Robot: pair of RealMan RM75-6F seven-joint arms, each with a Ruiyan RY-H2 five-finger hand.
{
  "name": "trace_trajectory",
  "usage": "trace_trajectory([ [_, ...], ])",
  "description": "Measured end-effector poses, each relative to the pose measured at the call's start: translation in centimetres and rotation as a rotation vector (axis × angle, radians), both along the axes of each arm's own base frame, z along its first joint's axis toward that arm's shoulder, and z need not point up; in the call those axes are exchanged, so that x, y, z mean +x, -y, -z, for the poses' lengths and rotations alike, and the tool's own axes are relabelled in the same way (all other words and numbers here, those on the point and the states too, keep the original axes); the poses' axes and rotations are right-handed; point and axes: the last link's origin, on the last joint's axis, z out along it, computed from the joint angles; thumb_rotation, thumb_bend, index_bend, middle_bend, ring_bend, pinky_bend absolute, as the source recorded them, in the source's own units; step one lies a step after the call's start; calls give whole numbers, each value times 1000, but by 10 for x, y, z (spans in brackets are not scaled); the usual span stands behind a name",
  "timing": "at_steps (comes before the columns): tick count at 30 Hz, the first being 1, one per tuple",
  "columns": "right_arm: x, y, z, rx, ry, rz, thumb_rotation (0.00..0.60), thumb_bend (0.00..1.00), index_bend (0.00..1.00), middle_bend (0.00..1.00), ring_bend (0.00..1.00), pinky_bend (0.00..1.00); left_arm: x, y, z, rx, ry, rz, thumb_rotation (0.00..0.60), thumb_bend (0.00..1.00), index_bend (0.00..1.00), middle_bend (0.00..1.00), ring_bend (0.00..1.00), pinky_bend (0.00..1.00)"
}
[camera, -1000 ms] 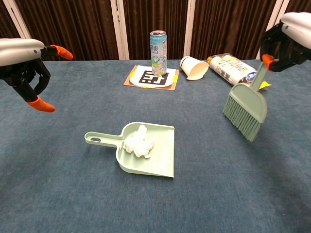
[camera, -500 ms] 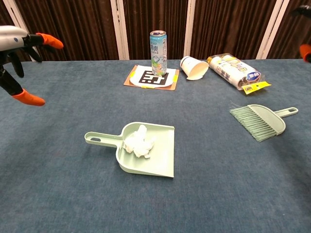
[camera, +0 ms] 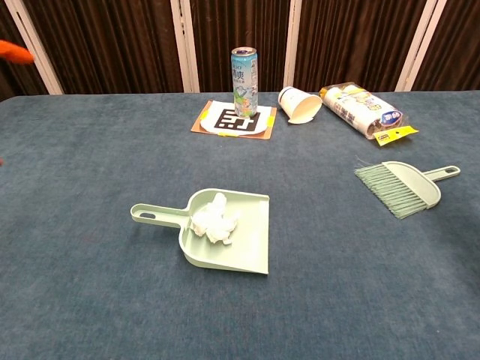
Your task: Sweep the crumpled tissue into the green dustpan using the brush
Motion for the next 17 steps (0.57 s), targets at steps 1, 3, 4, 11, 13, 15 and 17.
trace_trajectory([
  [1, -3, -7, -1, 10, 4, -3, 600, 240, 0, 0, 0, 0, -6, 5, -2, 0, -4, 3, 600, 0, 0, 0, 0, 0],
  [3, -10, -22, -5, 33, 12, -12, 600, 235, 0, 0, 0, 0, -20, 18, -6, -5, -16, 10, 600, 0, 0, 0, 0, 0],
  [4, -13, -29, -6, 43, 15, -16, 600, 235, 0, 0, 0, 0, -26, 24, -7, -8, -22, 13, 600, 0, 0, 0, 0, 0],
  [11, -43, -92, -19, 85, -4, -30, 600, 233, 0, 0, 0, 0, -68, 72, -19, -30, -62, 15, 600, 0, 0, 0, 0, 0],
  [13, -54, -106, -23, 91, -14, -23, 600, 233, 0, 0, 0, 0, -77, 80, -22, -23, -81, 15, 600, 0, 0, 0, 0, 0],
  [15, -65, -122, -29, 86, -29, -18, 600, 233, 0, 0, 0, 0, -86, 85, -25, -15, -106, 21, 600, 0, 0, 0, 0, 0],
  [17, -72, -131, -35, 68, -45, -27, 600, 233, 0, 0, 0, 0, -94, 89, -28, -8, -129, 23, 600, 0, 0, 0, 0, 0],
])
